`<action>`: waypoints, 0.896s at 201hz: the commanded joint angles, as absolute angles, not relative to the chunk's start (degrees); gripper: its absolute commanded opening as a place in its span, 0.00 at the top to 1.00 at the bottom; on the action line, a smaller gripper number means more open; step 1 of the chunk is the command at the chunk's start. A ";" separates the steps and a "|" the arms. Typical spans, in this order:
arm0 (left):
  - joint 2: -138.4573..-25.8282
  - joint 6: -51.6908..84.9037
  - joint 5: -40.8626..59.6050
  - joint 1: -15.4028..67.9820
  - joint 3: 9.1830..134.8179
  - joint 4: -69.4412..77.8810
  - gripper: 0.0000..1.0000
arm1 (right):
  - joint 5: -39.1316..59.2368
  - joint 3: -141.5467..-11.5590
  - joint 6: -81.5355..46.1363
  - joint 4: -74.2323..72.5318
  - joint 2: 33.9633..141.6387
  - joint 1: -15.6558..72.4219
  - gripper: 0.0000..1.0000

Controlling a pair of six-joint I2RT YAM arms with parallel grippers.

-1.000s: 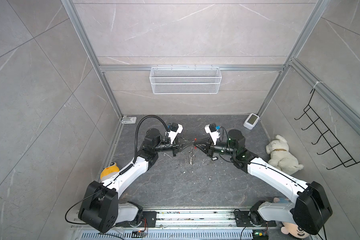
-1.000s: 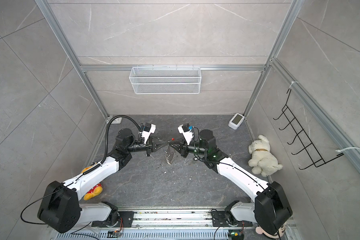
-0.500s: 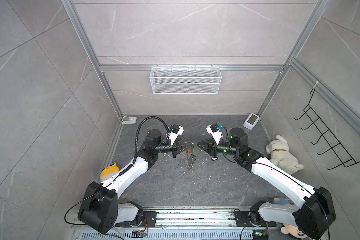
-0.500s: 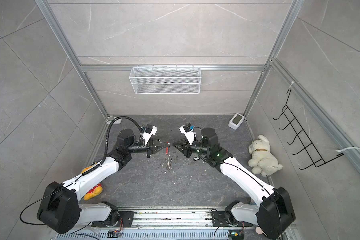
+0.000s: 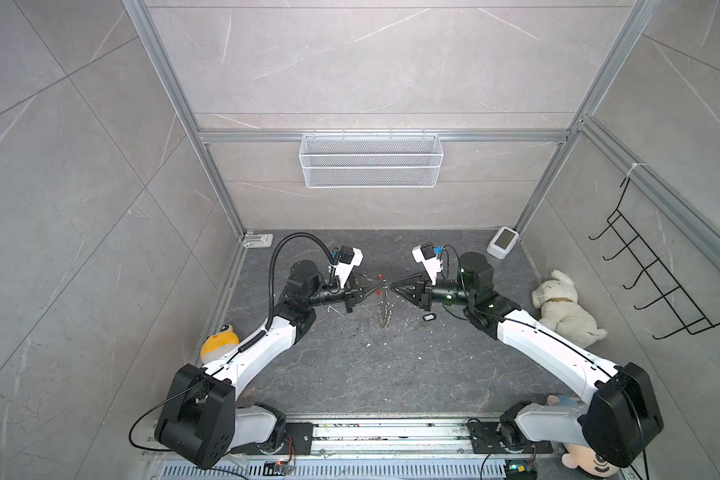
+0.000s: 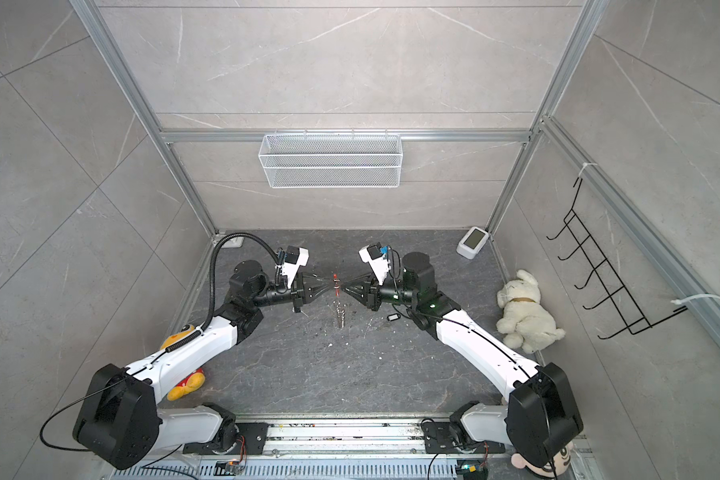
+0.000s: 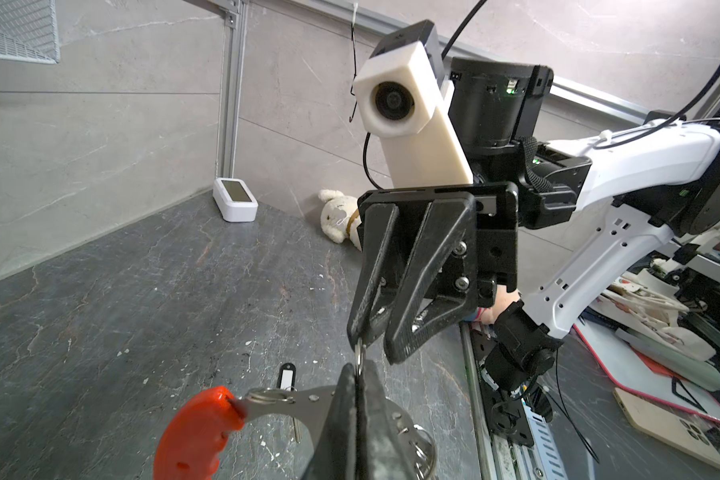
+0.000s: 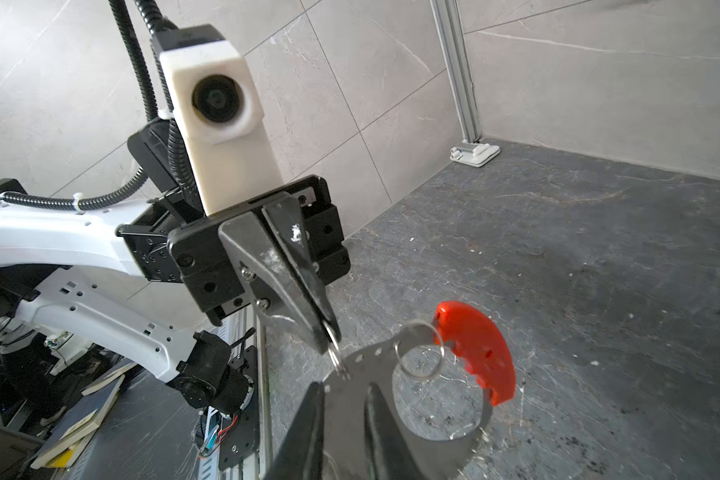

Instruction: Put the keys on the keyring

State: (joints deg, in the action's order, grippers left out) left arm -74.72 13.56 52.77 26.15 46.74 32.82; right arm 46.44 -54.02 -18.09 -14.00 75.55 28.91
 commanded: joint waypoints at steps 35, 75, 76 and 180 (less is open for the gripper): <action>-74.68 18.62 53.31 26.44 46.67 44.19 1.00 | 48.60 -55.19 -21.92 -20.66 77.74 29.27 0.79; -75.57 20.89 53.26 26.43 46.06 47.49 1.00 | 48.25 -55.72 -22.84 -23.04 78.66 29.44 0.79; -75.58 20.95 53.31 26.44 46.01 47.52 1.00 | 48.21 -55.72 -22.89 -23.08 78.62 29.44 0.79; -76.82 23.02 53.27 26.46 45.43 50.45 1.00 | 47.97 -56.43 -23.81 -24.44 79.24 30.11 1.00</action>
